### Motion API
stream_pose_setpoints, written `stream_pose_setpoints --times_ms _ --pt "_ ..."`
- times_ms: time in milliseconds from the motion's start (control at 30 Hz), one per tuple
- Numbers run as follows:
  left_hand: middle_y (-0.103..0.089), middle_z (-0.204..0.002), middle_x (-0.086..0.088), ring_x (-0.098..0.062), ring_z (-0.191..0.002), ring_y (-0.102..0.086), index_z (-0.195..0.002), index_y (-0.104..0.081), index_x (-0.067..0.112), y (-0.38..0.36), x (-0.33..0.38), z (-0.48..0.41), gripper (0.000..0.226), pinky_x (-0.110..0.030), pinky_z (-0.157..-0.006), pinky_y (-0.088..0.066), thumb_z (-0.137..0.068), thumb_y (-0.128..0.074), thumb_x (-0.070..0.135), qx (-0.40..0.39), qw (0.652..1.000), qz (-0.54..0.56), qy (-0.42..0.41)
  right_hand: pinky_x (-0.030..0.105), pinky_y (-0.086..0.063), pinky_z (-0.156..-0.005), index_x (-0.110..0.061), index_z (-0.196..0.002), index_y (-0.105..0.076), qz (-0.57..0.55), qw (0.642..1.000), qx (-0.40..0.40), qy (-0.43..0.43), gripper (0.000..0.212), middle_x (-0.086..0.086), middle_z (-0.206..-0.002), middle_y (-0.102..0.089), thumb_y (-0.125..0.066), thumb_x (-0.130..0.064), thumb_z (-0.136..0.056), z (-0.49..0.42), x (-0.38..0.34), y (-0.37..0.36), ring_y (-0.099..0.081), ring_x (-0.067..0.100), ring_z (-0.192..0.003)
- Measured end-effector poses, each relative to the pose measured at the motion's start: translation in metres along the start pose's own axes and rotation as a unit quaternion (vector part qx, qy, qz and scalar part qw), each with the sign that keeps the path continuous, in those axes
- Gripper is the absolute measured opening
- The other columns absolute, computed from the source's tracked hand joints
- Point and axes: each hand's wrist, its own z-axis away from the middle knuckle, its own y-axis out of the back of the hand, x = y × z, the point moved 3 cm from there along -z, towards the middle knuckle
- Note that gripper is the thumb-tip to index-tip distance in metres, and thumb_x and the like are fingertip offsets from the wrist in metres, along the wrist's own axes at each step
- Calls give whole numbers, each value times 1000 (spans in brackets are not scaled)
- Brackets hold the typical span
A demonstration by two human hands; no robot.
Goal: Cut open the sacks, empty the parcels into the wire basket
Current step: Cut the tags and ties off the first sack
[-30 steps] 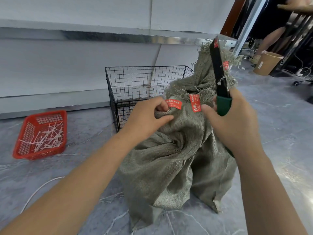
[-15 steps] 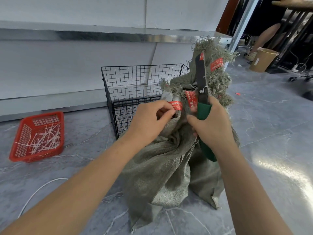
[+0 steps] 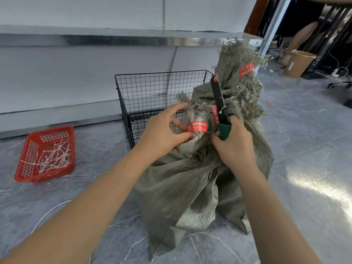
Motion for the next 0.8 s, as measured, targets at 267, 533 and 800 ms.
stream_pose_setpoints --times_ms 267,533,800 --pt "-48 -67 5 -7 -57 -45 -62 -47 23 -17 -1 -2 30 -21 -53 -30 -84 -63 35 -81 971 -222 -49 25 -37 -53 -12 -91 -48 -38 998 41 20 16 4 -81 -54 -59 -4 -83 -6 5 21 -46 14 -62" --pt "-62 -67 -7 -12 -72 -48 -56 -53 3 -16 29 6 31 -8 -75 -33 -69 -42 29 15 966 -124 -228 39 -49 -69 -2 -100 -57 26 997 73 27 19 14 -91 -62 -60 -4 -81 -10 13 38 -55 30 -79" --pt "-53 -81 21 3 -65 -52 -84 -44 40 -35 31 11 29 -7 -62 -41 -79 -70 28 -152 981 -16 -116 26 -33 -64 -3 -101 -57 72 994 48 60 20 15 -92 -62 -59 -2 -81 -13 17 39 -56 31 -83"
